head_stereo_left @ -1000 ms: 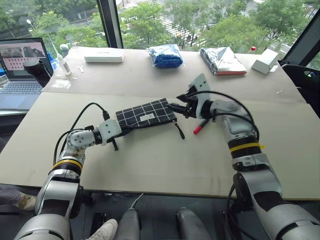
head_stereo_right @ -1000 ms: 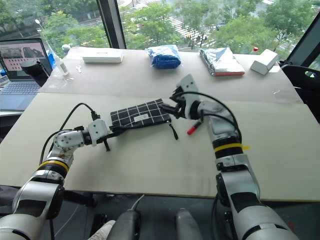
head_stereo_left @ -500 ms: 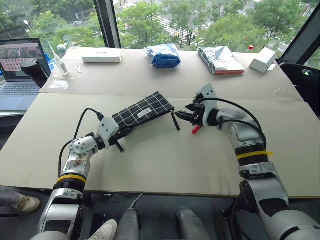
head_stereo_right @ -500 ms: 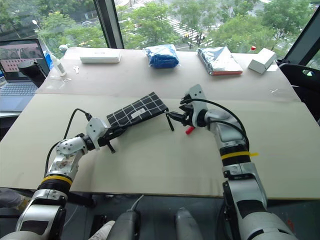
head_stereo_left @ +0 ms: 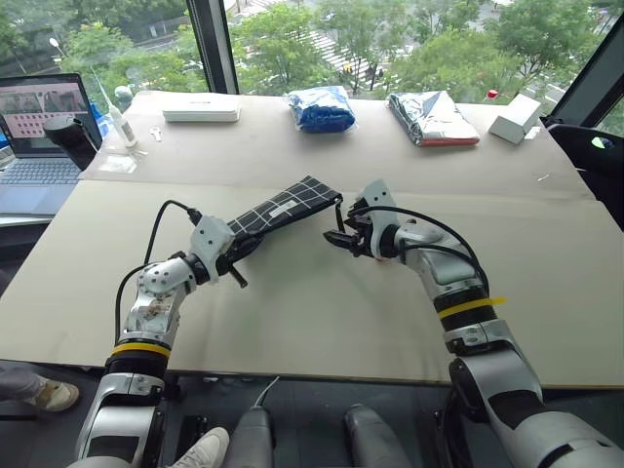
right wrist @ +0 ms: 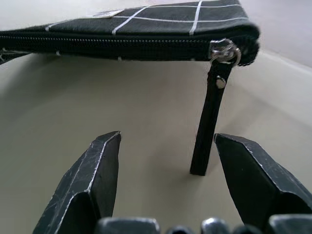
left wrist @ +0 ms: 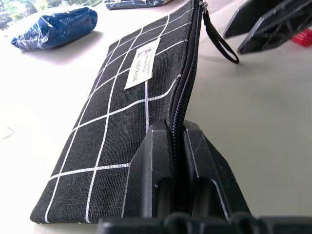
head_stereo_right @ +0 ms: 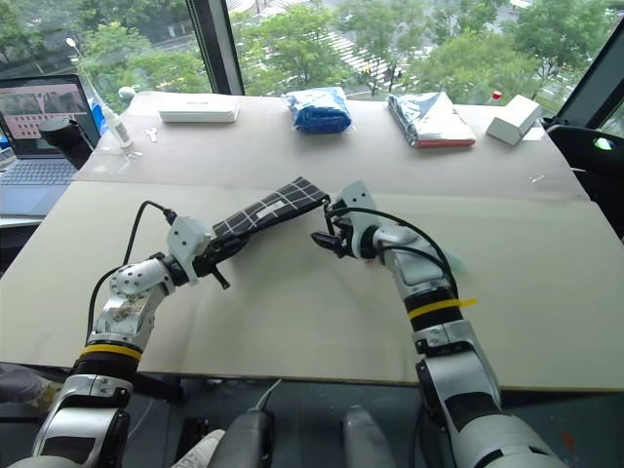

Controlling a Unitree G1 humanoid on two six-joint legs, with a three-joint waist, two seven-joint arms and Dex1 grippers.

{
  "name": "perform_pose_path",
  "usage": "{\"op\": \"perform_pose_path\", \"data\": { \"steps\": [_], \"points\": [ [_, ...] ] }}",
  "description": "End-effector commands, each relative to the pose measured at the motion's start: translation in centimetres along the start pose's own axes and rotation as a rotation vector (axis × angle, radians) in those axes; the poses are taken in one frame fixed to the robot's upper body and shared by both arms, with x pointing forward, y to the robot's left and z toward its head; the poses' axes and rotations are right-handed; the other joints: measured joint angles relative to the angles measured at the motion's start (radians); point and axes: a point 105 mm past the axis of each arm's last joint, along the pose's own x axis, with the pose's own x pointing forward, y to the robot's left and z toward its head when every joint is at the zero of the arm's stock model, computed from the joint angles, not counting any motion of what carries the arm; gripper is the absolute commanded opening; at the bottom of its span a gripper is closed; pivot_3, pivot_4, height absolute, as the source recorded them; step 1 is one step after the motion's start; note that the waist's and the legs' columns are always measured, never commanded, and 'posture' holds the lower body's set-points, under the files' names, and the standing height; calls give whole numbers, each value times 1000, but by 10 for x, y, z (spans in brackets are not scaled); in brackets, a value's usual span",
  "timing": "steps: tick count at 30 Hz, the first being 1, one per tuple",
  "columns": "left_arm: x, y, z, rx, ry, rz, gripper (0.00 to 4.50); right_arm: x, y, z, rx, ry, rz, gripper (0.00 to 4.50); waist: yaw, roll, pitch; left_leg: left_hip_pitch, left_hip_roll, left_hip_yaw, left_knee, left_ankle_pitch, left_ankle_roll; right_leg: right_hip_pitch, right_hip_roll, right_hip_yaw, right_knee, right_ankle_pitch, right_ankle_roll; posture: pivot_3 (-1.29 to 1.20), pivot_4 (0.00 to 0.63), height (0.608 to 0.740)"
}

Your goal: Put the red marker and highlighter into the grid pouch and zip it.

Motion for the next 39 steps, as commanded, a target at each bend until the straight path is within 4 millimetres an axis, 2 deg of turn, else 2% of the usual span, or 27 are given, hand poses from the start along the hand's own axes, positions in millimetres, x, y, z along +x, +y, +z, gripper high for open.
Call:
{"op": "perform_pose_path", "data": {
  "steps": [1, 9, 12, 15, 20, 23, 28, 32, 34, 39],
  "points": [
    [-1, 2, 12, 3, -39, 9, 0, 1, -7, 18, -42, -57, -40, 3410, 0, 0, 0, 0, 0, 0, 0, 0, 0, 0, 0, 0, 0, 0, 0, 0, 150, 740],
    [1, -3, 15, -7, -42, -7, 0, 1, -25, 20, -75, -61, -110, 3410, -5, 0, 0, 0, 0, 0, 0, 0, 0, 0, 0, 0, 0, 0, 0, 0, 150, 740],
    [1, -4, 15, -8, -45, -8, 0, 1, -22, 23, -89, -76, -84, 2705, -6, 0, 0, 0, 0, 0, 0, 0, 0, 0, 0, 0, 0, 0, 0, 0, 150, 740],
    [3, -5, 16, -12, -48, -8, 0, 1, -13, 23, -108, -83, -37, 1560, -10, 0, 0, 0, 0, 0, 0, 0, 0, 0, 0, 0, 0, 0, 0, 0, 150, 740],
    [4, -5, 15, -16, -46, -3, 0, 1, -2, 23, -126, -83, 17, 20, -16, 0, 0, 0, 0, 0, -1, 0, 0, 0, 0, 0, 0, 0, 0, 0, 150, 740],
    [6, -5, 15, -22, -49, 6, 0, 1, 14, 21, -155, -70, 96, 20, -17, 0, 0, 0, 0, 0, -1, 0, 0, 0, 0, 0, 0, 0, 0, 0, 150, 740],
    [13, -11, 13, -43, -60, 5, 0, 3, 74, 16, -223, -52, 319, 20, -19, 0, 0, 0, 0, 0, -1, 0, 0, 0, 0, 0, 0, 0, 0, 0, 150, 740],
    [17, -13, 14, -48, -67, -4, 0, 9, 110, 19, -267, -57, 409, 20, -19, 0, 0, 0, 0, 0, -1, 0, 0, 0, 0, 0, 0, 0, 0, 0, 150, 740],
    [19, -13, 15, -49, -71, -6, 0, 14, 120, 26, -273, -75, 416, 20, -20, 0, 0, 0, 0, -1, -1, 0, 0, 0, 0, 0, 0, 0, 0, 0, 150, 740],
    [20, -12, 14, -50, -73, -10, 0, 24, 127, 45, -258, -118, 391, 20, -15, 0, 0, 0, 0, -1, 0, 0, 0, 0, 0, 0, 0, 0, 0, 0, 150, 740]
  ]
}}
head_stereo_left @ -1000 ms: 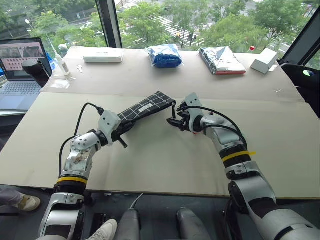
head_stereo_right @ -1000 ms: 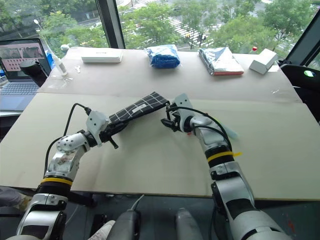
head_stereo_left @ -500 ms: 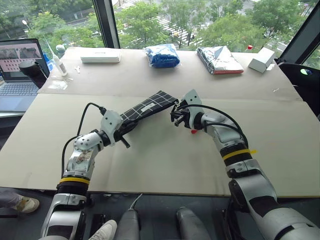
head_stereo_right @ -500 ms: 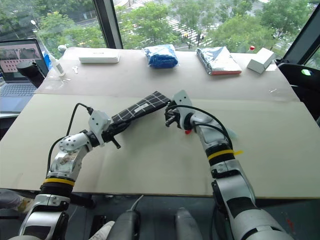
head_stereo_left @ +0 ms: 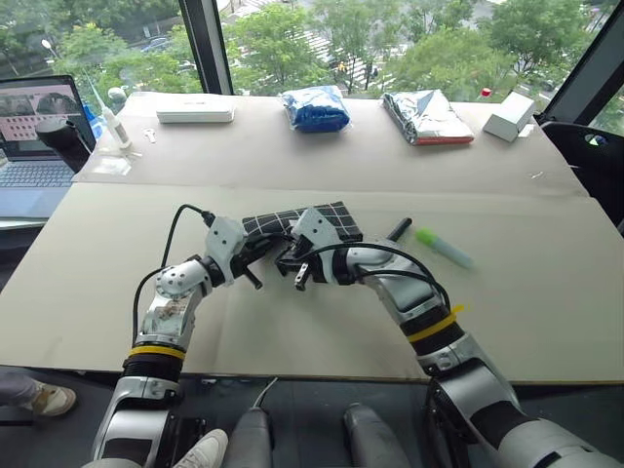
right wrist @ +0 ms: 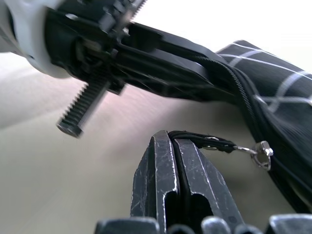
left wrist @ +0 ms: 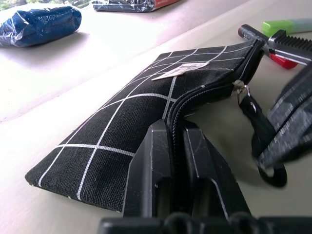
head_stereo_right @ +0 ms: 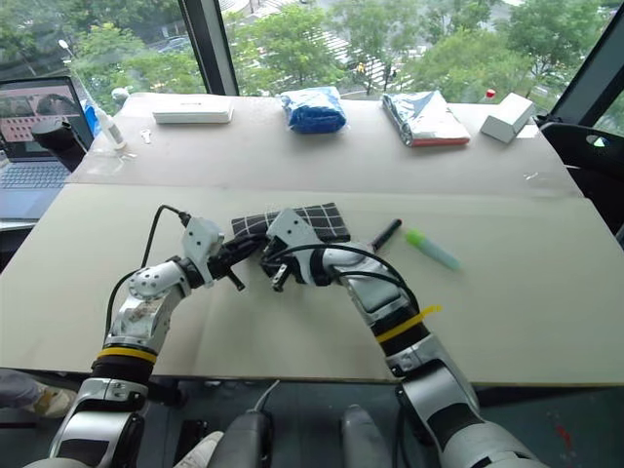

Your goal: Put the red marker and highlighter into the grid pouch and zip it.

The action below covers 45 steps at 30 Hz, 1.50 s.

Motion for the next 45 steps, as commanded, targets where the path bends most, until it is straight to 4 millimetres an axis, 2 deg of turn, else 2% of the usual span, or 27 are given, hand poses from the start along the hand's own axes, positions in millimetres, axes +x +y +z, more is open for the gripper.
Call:
{"op": "perform_pose_path", "data": {
  "steps": [1, 5, 6, 7, 10, 12, 14, 19, 22, 25, 26, 28, 30, 32, 38, 45],
  "points": [
    [6, 2, 16, 35, -59, -7, 0, 6, 2, 30, -36, -73, 5, 20, 2, 0, 0, 0, 0, 0, 0, 0, 0, 0, 0, 0, 0, 0, 0, 0, 150, 740],
    [8, 2, 17, 36, -64, -12, 0, 9, 8, 31, -29, -71, 29, 20, 1, 0, 0, 0, 0, 0, 0, 0, 0, 0, 0, 0, 0, 0, 0, 0, 150, 740],
    [8, 2, 17, 37, -64, -11, 0, 8, 5, 28, -19, -62, 17, 604, 1, 0, 0, 0, 0, 0, 0, 0, 0, 0, 0, 0, 0, 0, 0, 0, 150, 740],
    [8, 2, 17, 37, -65, -10, 0, 6, 2, 25, -13, -53, 11, 747, 1, 0, 0, 0, 0, 0, 0, 0, 0, 0, 0, 0, 0, 0, 0, 0, 150, 740],
    [7, 2, 18, 38, -68, -11, 0, -8, -11, 20, 12, -44, -14, 1785, -1, 0, 0, 0, 0, 0, 0, 0, 0, 0, 0, -1, 0, 0, 0, 0, 150, 740],
    [7, 1, 17, 37, -68, -10, 0, -22, -18, 20, 42, -41, -19, 2547, 2, 0, 0, 0, 0, 0, 0, 0, 0, 0, 0, -1, 0, 0, 0, 0, 150, 740],
    [6, 1, 17, 36, -68, -10, 0, -44, -17, 20, 92, -51, 36, 3192, 13, 0, 0, -1, 0, 0, 0, 0, 0, 0, 0, -1, 0, 0, 0, 0, 150, 740],
    [4, 1, 17, 29, -71, -1, 0, -108, -13, 12, 69, -50, 84, 3192, 21, 0, 0, -2, 0, -1, 0, 0, 0, 0, 0, -1, -2, 0, 0, 0, 150, 740],
    [4, 1, 18, 23, -76, 0, 0, -150, -23, 4, -25, -45, -4, 3192, 21, -1, 0, -2, 0, -1, 0, 0, 0, 0, 0, -1, -3, 0, 0, 0, 150, 740],
    [6, 1, 20, 9, -88, 4, 0, -200, -75, -11, -39, -20, -355, 3192, 19, -1, 0, -2, -1, -1, 1, 0, 0, 1, 0, 0, -4, 0, 0, 0, 150, 740],
    [7, 1, 21, 6, -91, 5, 0, -211, -85, -15, -38, -15, -423, 3192, 19, -1, 0, -2, -1, 0, 1, 0, 0, 1, 0, 0, -4, 0, 0, 0, 150, 740],
    [9, 1, 23, -4, -98, 6, 0, -247, -109, -28, -85, 8, -624, 3192, 20, -1, 0, -1, -1, 0, 1, 0, 0, 1, 0, 0, -4, 0, 0, 0, 150, 740],
    [11, 1, 24, -13, -104, 5, 0, -278, -124, -52, -62, 74, -774, 3192, 24, -1, 0, -1, -1, -1, 0, 0, 0, 2, 0, 0, -5, 0, 0, 0, 150, 740],
    [13, 2, 24, -18, -108, 5, 0, -290, -127, -70, -56, 122, -817, 3192, 26, -1, 0, -1, -1, 0, 0, 0, 0, 2, -1, 0, -6, 0, 0, 0, 150, 740],
    [15, 2, 25, -20, -112, 0, 0, -300, -127, -105, 41, 184, -819, 3192, 14, -1, 0, 0, -1, 0, 0, 0, 0, 3, -1, 1, -5, 0, 0, 0, 150, 740],
    [16, 1, 25, -23, -109, -3, 0, -293, -131, -101, 125, 98, -770, 3192, 17, -1, 0, 1, -1, 0, 0, 0, 0, 4, -1, 1, -5, 0, 0, 0, 150, 740]
  ]
}}
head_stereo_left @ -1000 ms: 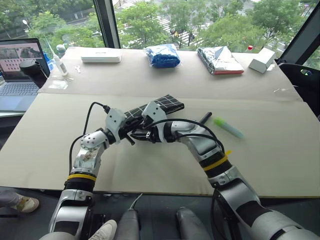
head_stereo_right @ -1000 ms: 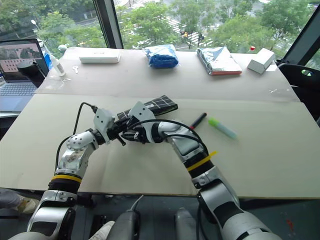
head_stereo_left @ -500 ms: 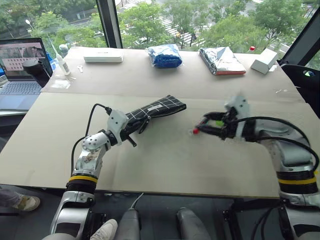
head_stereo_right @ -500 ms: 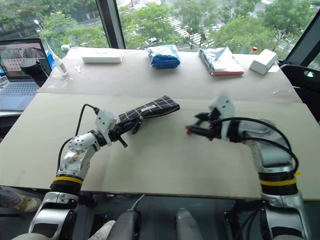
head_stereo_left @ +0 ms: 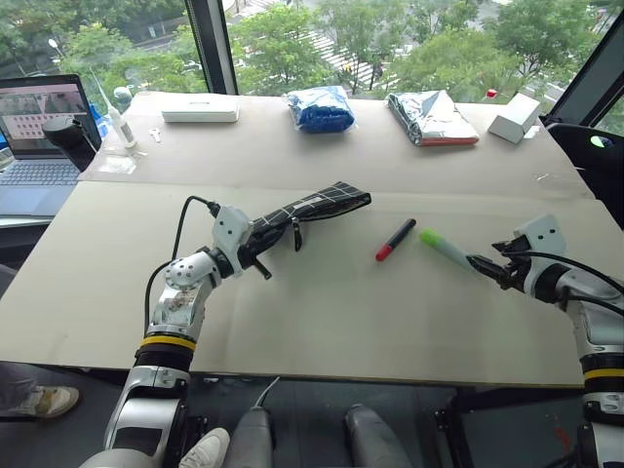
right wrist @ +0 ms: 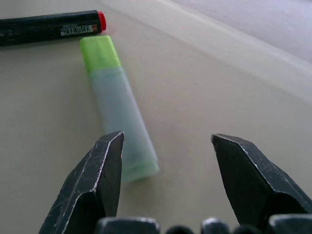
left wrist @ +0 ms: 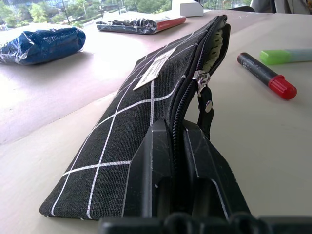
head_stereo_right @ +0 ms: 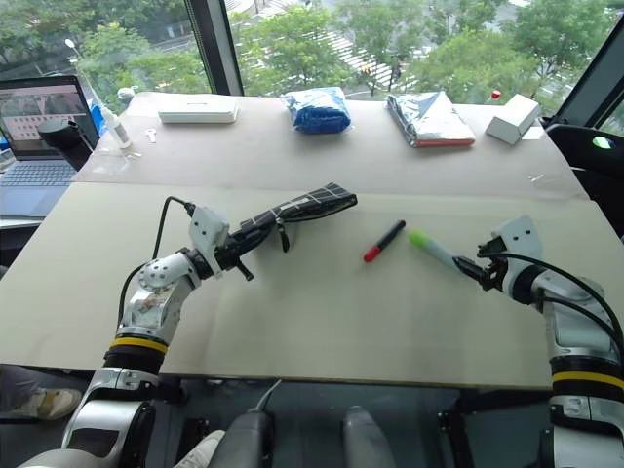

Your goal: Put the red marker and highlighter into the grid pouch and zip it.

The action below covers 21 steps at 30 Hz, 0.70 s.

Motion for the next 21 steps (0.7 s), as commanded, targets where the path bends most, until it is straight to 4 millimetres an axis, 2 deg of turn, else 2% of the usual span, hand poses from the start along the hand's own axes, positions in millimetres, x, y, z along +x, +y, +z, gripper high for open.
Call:
{"op": "perform_pose_path", "data": {
  "steps": [1, 4, 8, 19, 21],
  "points": [
    [2, 2, 10, 7, -30, 3, 0, -1, -6, 20, 22, -73, 10, 3192, 2, 0, 0, 0, 0, 0, 0, 0, 0, 0, 0, 0, 0, 0, 0, 0, 150, 740],
    [2, 2, 10, 6, -29, 4, 0, 7, -3, 21, 52, -77, 46, 3192, 3, 0, 0, 0, 0, 0, 0, 0, 0, 0, 0, 0, 0, 0, 0, 0, 150, 740],
    [1, 3, 10, 7, -28, 8, 0, 20, 3, 9, 40, -18, 98, 3192, 2, 0, 0, 0, 0, 0, 0, 0, 0, 1, 0, 0, -1, 0, 0, 0, 150, 740],
    [0, 4, 11, 2, -32, 17, 0, 31, 2, -18, 46, 90, 117, 3192, 3, 0, 0, 1, 0, 0, 0, 0, 0, 1, 0, 0, 0, 0, 0, 0, 150, 740],
    [1, 4, 12, 2, -34, 17, 0, 31, 1, -24, 31, 120, 107, 2689, 2, 0, 0, 1, 0, 0, 0, 0, 0, 1, 0, 0, 0, 0, 0, 0, 150, 740]
  ]
}}
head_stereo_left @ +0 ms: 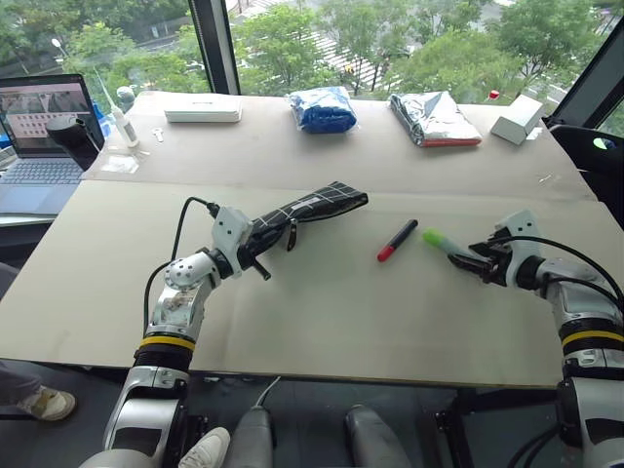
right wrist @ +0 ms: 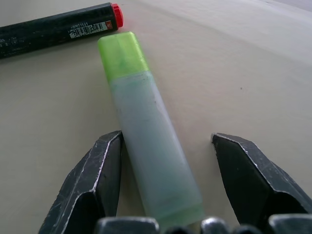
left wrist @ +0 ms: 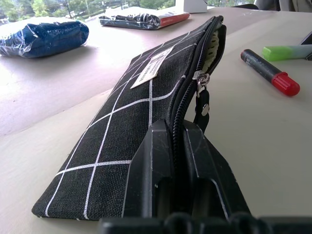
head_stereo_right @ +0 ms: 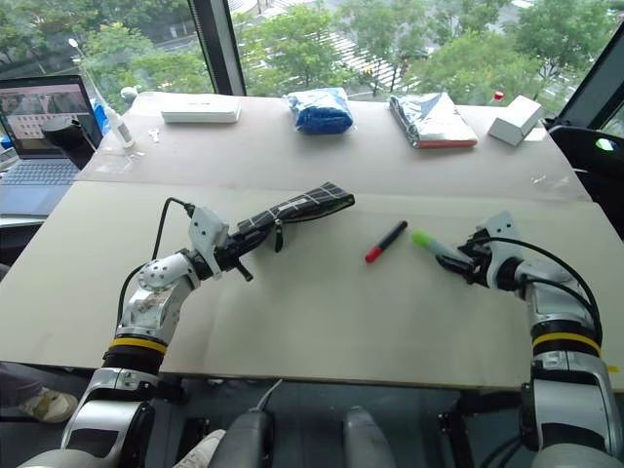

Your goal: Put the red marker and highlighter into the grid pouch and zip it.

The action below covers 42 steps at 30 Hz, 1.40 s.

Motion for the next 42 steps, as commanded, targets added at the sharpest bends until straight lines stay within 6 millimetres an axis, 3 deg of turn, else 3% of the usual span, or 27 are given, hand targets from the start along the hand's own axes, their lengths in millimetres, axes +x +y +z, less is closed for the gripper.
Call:
{"op": "perform_pose_path", "data": {
  "steps": [1, 5, 7, 10, 12, 14, 16, 18, 25, 33, 42],
  "points": [
    [1, 2, 14, 16, -50, 9, 0, -2, -3, -9, -33, 51, -14, 2465, 0, 0, 0, 0, 0, 0, 0, 0, 0, 0, 0, 0, 0, 0, 0, 0, 150, 740],
    [2, 3, 14, 15, -51, 12, 0, -8, -5, -8, -29, 47, -15, 1116, 2, 0, 0, 6, 0, 0, 0, 0, 0, 7, 0, 0, -2, 0, 0, 0, 150, 740],
    [2, 2, 14, 14, -53, 13, 0, -10, -7, -8, -32, 44, -22, 1068, 3, 0, 0, 7, 0, 0, 0, 0, 0, 9, 0, 0, -3, 0, 0, 0, 150, 740],
    [3, 2, 15, 12, -57, 11, 0, -16, -26, 1, -43, 14, -150, 1068, 3, 0, 0, 7, 0, 0, 0, 0, 0, 10, 0, 0, -3, 0, 0, 0, 150, 740],
    [4, 1, 16, 12, -59, 8, 0, -23, -39, 35, -55, -134, -245, 1068, 3, 0, 0, 7, 0, 0, 0, 0, 0, 10, 0, 0, -3, 0, 0, 0, 150, 740],
    [4, 1, 16, 12, -59, 6, 0, -29, -40, 68, -58, -273, -255, 1068, 1, 1, 0, 7, -1, 0, 0, 0, 0, 9, -1, 0, -3, 0, 0, 0, 150, 740],
    [3, 2, 16, 12, -58, 4, 0, -29, -22, 96, -105, -364, -174, 1068, -1, 1, 0, 7, -1, 0, -1, 0, 0, 9, -1, 0, -3, 0, 0, 0, 150, 740],
    [4, 1, 15, 12, -56, 0, 0, -27, 19, 118, -210, -411, 10, 1068, -9, 1, 1, 7, 0, 0, -1, 0, 0, 8, 0, 0, -2, 0, 0, 0, 150, 740],
    [5, 1, 15, 13, -54, -5, 0, -10, 105, 116, -462, -309, 325, 1068, -10, 1, 0, 6, 0, -2, -1, 0, 0, 9, 0, -1, -3, 0, 1, 0, 150, 740],
    [7, -7, 14, 15, -56, -31, 0, 26, 133, 111, -576, -274, 319, 1068, 2, 1, 0, 5, 0, -2, 0, 0, 0, 7, 0, -1, -2, 0, 1, 0, 150, 740],
    [4, -8, 8, 51, -29, -43, 0, 23, 127, 115, -571, -278, 324, 1068, 4, 1, 0, 5, 0, -2, 0, 0, 0, 7, 0, -1, -2, 0, 1, 0, 150, 740]
  ]
}}
